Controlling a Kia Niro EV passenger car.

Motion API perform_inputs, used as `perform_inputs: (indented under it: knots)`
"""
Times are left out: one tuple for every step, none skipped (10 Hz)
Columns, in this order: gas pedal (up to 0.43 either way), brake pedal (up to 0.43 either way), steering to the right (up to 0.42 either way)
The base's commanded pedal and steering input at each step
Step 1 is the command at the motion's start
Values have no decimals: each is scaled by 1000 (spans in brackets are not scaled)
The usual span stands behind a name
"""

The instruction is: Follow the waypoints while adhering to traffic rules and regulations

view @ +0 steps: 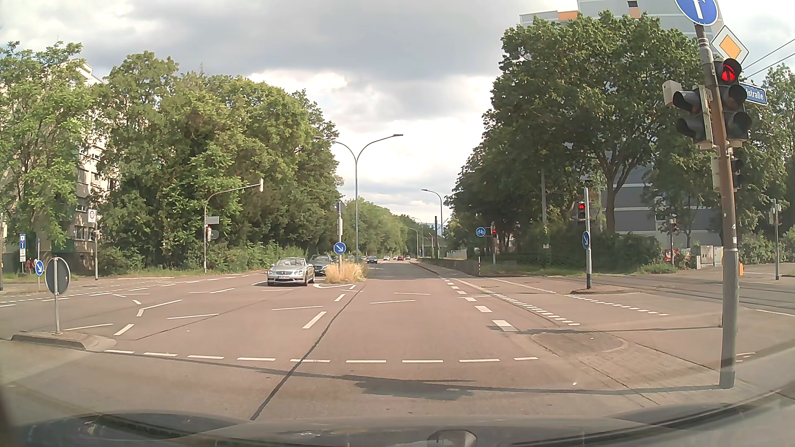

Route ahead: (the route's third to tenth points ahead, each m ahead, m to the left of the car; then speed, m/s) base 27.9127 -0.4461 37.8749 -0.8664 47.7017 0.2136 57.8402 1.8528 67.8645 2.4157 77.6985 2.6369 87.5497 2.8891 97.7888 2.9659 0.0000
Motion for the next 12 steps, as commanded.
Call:
perform_inputs:
  knots:
    - [0,213,-8]
    - [0,213,-8]
    - [0,220,-8]
    - [0,220,-8]
    - [0,220,-8]
    - [0,213,-8]
    - [0,213,-8]
    - [0,213,-8]
    - [0,220,-8]
    - [0,213,-8]
    - [0,213,-8]
    - [0,213,-8]
